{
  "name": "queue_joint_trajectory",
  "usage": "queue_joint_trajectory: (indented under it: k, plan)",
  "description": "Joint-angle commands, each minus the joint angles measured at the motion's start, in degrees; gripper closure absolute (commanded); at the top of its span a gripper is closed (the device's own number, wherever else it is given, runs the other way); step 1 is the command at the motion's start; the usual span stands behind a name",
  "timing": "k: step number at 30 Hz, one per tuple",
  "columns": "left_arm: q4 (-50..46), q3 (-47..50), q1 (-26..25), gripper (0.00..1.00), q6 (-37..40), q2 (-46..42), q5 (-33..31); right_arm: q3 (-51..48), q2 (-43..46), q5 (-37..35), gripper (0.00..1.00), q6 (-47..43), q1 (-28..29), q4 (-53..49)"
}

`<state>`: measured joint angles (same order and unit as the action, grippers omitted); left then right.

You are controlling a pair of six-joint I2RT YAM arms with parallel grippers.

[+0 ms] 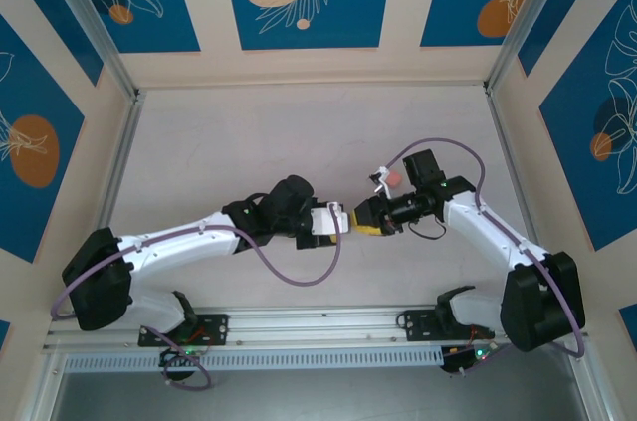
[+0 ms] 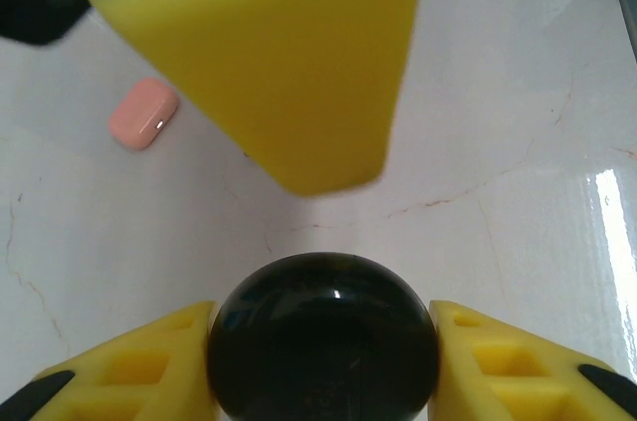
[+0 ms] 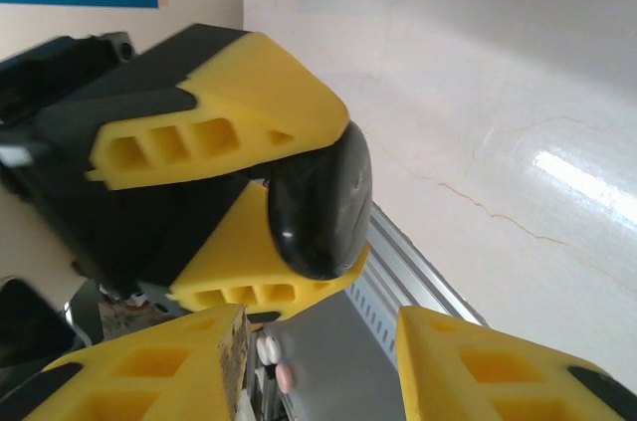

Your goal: Insert the wireless bluetooth earbuds into the charging case

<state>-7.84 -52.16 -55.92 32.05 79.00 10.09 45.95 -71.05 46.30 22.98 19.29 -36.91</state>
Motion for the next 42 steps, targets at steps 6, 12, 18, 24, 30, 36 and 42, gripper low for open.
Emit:
queue_joint_trajectory:
  k: [6, 12, 18, 24, 30, 36, 42]
  plan:
    - [1.79, 0.74, 0.37, 0.71, -0.49, -1.90, 1.80, 0.93, -2.80, -0.08, 0.55, 2.07, 3.81, 3.39]
    - [2.37, 0.72, 0.37, 0.71, -1.10, -1.70, 2.72, 0.98, -4.29, 0.35, 0.55, 2.66, 4.87, 5.12]
    - [2.94, 0.75, 0.29, 0.71, -1.81, -1.83, 3.97, 0.99, -5.17, 2.03, 0.64, 3.21, 5.30, 7.53]
    - [3.61, 0.73, 0.29, 0.69, -2.38, -2.07, 3.60, 0.79, -3.62, 1.19, 0.77, 2.02, 5.44, 8.69]
    - [6.62, 2.93, 1.65, 0.37, -5.60, -4.45, 2.69, -0.35, 2.53, -5.07, 0.83, -4.29, 4.21, 10.51]
    - [5.75, 3.81, 4.99, 0.27, -9.65, -8.68, 6.83, -3.14, 10.12, -8.62, 0.83, -15.31, 3.13, 16.75]
    - [7.73, 6.28, 9.63, 0.30, -13.68, -13.51, 15.97, -3.60, 11.89, -4.53, 0.83, -28.64, 2.43, 19.78]
